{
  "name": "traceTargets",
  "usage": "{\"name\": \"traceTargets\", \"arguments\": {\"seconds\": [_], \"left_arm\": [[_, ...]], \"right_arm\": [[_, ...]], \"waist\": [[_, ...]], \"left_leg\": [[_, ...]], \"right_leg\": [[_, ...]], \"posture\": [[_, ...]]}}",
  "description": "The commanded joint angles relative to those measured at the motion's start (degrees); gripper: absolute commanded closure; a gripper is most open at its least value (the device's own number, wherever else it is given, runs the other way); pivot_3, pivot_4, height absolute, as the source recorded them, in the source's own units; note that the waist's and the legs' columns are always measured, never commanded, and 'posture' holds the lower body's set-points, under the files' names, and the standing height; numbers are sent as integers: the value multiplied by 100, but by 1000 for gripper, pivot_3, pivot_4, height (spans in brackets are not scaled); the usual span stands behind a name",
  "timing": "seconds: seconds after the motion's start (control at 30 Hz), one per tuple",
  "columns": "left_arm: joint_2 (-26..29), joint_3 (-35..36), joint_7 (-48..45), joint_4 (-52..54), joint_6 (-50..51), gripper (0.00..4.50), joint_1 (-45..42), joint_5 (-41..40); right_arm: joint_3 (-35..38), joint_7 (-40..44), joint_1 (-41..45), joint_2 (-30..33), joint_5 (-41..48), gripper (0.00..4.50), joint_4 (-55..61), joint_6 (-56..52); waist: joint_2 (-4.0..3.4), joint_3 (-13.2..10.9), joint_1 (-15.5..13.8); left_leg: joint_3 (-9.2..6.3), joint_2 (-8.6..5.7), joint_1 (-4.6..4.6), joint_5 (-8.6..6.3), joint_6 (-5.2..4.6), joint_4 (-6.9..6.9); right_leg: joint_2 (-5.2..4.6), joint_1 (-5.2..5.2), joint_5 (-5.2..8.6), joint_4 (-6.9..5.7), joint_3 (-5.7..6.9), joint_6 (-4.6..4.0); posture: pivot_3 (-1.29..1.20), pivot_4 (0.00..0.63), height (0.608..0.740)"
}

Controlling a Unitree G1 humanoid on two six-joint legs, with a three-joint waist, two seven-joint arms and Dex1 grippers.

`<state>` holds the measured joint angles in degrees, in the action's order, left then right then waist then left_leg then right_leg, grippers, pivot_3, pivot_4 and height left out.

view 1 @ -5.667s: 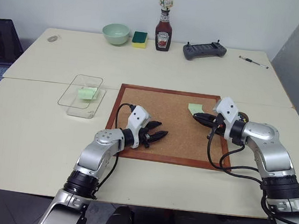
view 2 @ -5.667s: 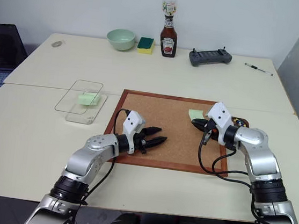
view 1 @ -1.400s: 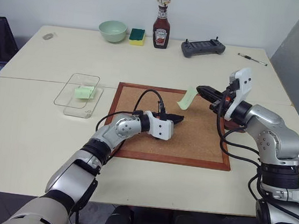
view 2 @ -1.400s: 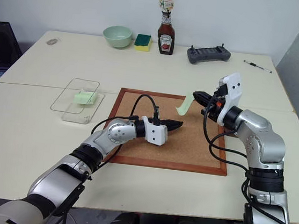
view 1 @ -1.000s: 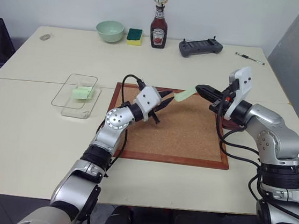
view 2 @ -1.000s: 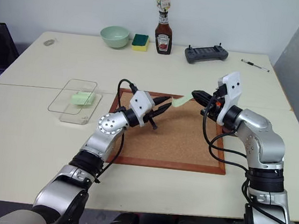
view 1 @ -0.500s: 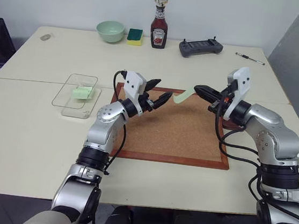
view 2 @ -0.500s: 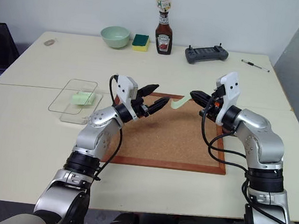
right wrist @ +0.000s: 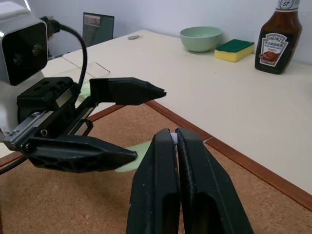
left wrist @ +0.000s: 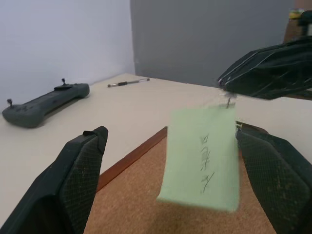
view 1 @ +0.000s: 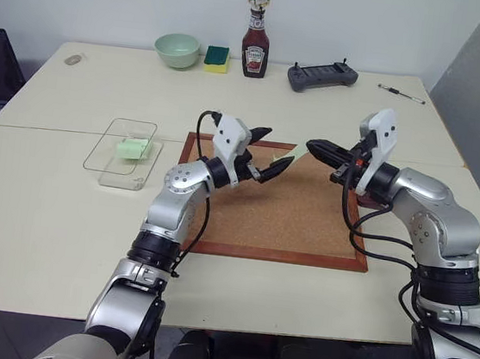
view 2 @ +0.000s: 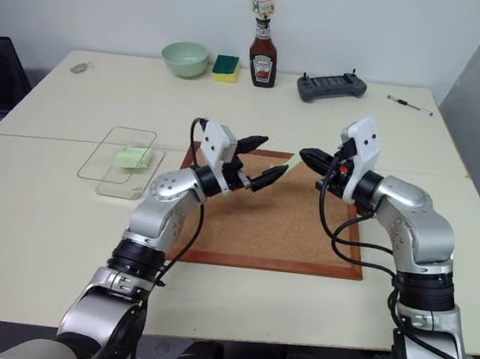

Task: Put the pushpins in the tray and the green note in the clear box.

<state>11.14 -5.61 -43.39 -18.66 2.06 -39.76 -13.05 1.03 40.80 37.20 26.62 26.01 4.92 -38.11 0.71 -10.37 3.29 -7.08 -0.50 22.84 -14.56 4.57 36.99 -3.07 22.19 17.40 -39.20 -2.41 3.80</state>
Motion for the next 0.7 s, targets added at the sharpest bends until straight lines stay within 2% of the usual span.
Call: {"name": "traceTargets", "arguments": {"seconds": [0.03, 0.5, 0.6, 0.7], "left_arm": [[12, -177, -135, 45, -394, 46, -163, 228], [-64, -559, 108, -960, -1435, 46, -554, 1163], [-74, -523, 177, -1169, -1552, 483, -647, 1226], [-55, -506, 233, -1313, -1614, 1150, -709, 1281]], "right_arm": [[66, -14, 48, 9, 102, 4500, 290, -24], [181, -260, 159, -115, 435, 4500, 496, -588], [208, -308, 146, -133, 503, 4500, 543, -657], [233, -355, 138, -136, 581, 4500, 573, -712]], "waist": [[0, 0, 0], [0, 0, -1], [0, 0, 0], [0, 0, -1]], "left_leg": [[0, 0, 0, 0, 0, 0], [1, -1, 1, 0, -1, 0], [0, -1, 1, 0, -1, 0], [0, -1, 1, 0, -1, 0]], "right_leg": [[0, 0, 0, 0, 0, 0], [0, 0, 0, 2, -1, 0], [0, 0, 0, 1, 0, 0], [0, 0, 0, 1, 0, 0]], "posture": [[0, 150, 740], [0, 150, 740], [0, 150, 740], [0, 150, 740]]}}
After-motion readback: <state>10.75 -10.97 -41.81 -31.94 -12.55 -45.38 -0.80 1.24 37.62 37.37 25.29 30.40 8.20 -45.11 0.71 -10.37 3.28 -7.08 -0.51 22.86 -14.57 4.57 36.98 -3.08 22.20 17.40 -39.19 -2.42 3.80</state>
